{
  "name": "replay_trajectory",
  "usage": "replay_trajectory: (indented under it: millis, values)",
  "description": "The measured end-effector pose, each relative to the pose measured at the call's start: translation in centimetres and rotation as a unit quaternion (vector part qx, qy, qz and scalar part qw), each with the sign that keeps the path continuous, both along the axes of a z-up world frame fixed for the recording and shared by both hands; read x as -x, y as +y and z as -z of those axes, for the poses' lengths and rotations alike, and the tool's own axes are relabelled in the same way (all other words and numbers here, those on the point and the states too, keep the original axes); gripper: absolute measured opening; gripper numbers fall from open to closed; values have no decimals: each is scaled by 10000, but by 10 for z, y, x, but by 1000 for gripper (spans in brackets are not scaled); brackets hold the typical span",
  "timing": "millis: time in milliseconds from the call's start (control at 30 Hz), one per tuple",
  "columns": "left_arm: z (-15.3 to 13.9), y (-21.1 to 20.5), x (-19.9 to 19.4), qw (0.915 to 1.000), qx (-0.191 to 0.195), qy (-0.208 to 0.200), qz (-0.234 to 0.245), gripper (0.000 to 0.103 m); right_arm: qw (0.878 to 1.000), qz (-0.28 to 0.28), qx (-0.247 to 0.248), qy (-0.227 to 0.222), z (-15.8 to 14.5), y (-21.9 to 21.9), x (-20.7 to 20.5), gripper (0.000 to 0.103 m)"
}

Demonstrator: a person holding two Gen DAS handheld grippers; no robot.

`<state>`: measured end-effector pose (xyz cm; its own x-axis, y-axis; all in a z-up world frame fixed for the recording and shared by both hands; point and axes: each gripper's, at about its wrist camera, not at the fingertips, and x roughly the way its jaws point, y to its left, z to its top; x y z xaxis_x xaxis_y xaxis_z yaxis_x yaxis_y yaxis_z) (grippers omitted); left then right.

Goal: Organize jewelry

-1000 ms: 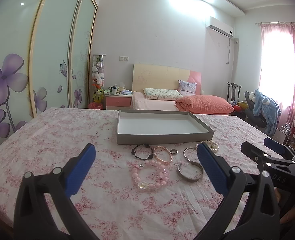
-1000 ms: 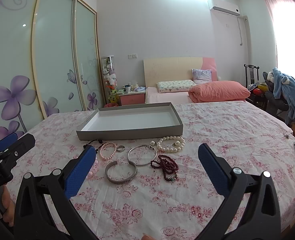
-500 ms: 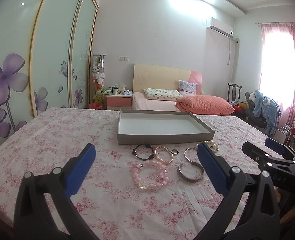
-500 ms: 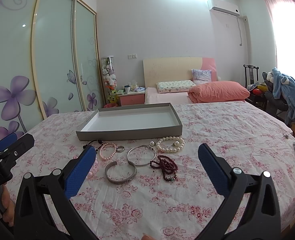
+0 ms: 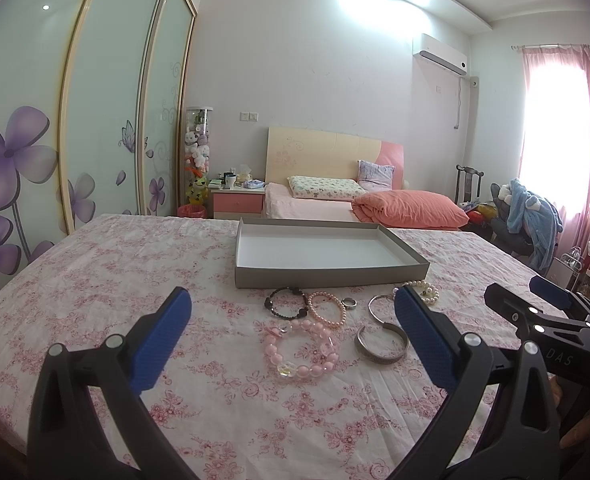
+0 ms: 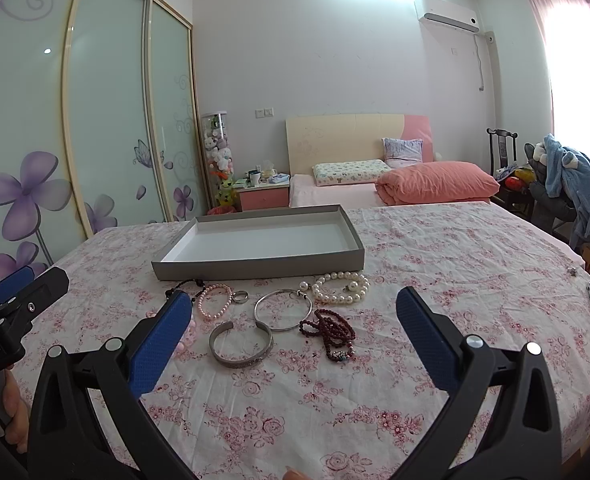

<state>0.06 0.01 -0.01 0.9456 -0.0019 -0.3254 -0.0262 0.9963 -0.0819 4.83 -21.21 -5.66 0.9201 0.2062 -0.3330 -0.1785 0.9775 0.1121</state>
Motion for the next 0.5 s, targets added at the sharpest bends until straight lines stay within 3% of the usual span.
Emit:
replay_trajectory:
  millis: [500]
  values:
    - [5,-4,2,9999,-14,143,-12,99,9999,11,-16,156,8,0,-5,101]
